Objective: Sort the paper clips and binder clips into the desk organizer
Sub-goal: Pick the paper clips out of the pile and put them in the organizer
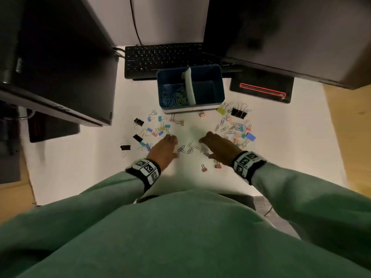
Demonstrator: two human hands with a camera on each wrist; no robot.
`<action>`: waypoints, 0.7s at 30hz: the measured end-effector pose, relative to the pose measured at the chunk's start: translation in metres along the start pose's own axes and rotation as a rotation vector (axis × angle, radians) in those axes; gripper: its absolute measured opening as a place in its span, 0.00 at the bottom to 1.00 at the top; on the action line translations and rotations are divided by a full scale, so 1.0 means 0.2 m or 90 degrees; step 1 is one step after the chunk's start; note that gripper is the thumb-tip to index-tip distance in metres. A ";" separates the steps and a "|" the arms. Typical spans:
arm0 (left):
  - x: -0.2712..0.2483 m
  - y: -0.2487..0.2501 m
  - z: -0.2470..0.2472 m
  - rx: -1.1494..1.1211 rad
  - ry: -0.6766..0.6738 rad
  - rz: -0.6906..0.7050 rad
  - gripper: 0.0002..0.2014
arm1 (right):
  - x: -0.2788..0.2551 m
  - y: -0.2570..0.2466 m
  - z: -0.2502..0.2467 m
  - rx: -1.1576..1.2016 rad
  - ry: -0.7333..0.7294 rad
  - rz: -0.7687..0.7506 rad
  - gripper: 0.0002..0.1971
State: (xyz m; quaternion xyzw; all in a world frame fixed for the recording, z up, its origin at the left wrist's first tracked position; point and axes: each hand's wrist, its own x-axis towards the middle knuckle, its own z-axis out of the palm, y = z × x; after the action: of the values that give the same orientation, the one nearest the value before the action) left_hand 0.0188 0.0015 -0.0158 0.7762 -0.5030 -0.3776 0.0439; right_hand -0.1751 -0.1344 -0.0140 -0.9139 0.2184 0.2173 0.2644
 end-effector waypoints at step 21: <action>0.14 0.06 0.13 0.060 0.070 0.098 0.05 | 0.11 -0.06 0.02 -0.073 0.065 -0.026 0.10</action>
State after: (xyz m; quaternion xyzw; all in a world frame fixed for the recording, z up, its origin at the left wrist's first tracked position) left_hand -0.0004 -0.0199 -0.0438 0.7560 -0.5750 -0.3062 0.0635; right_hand -0.1525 -0.1283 -0.0234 -0.9416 0.2005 0.1770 0.2046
